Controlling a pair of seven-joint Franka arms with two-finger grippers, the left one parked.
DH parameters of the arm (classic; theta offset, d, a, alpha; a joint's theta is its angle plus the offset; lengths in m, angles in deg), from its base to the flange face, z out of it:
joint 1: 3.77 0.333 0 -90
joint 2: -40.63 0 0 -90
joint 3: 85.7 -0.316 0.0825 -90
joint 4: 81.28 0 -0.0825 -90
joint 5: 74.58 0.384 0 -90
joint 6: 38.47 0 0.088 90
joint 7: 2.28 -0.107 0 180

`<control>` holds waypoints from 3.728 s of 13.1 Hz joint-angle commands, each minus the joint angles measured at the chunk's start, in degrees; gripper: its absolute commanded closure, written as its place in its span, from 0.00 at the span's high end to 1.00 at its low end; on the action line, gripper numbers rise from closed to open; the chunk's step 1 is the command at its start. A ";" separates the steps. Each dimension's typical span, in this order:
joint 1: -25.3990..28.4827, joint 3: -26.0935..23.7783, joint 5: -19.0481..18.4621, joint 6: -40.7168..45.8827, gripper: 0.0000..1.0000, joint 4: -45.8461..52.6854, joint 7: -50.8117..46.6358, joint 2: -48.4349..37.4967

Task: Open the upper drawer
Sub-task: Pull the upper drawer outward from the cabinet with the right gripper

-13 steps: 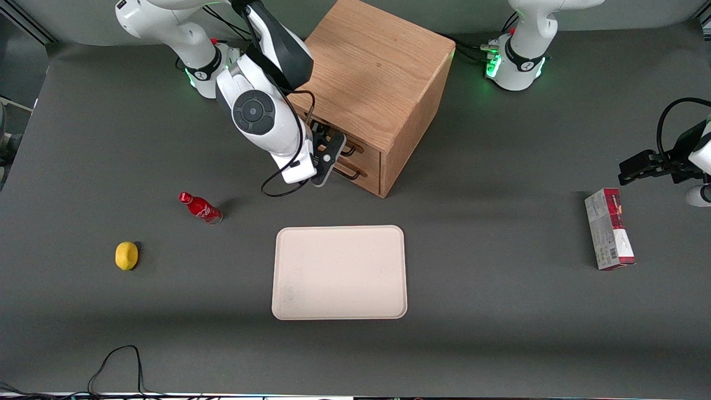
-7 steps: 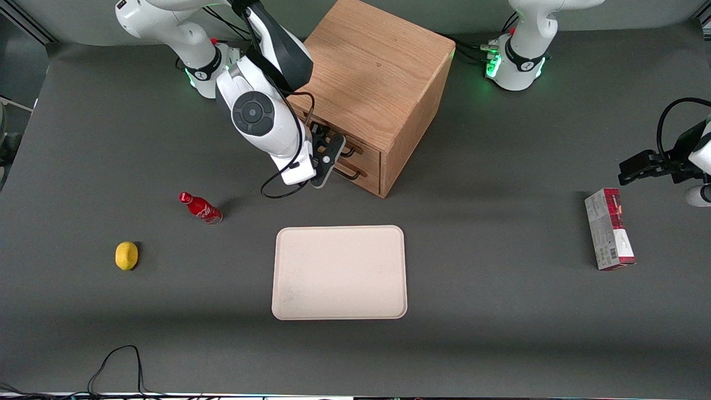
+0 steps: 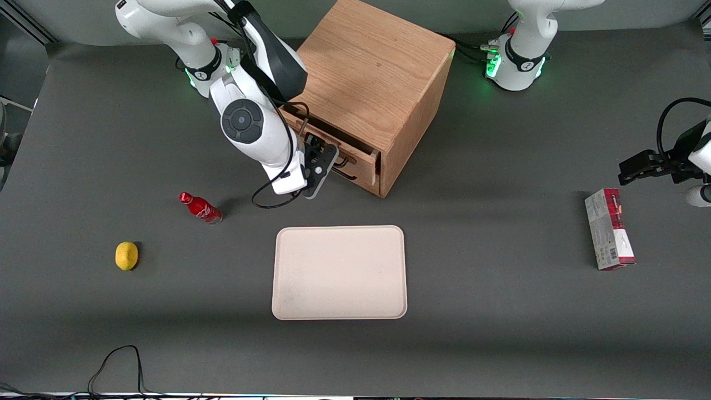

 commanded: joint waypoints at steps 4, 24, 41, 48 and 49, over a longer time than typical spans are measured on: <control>0.38 2.73 -1.86 -0.73 1.00 1.16 1.10 0.17; -3.49 4.32 -3.80 0.58 1.00 12.59 3.65 7.11; -8.41 6.86 -8.19 5.24 1.00 22.43 4.00 13.17; -10.52 6.86 -8.28 5.24 1.00 24.20 3.91 14.23; -10.43 6.78 -8.28 5.33 1.00 24.37 3.65 14.14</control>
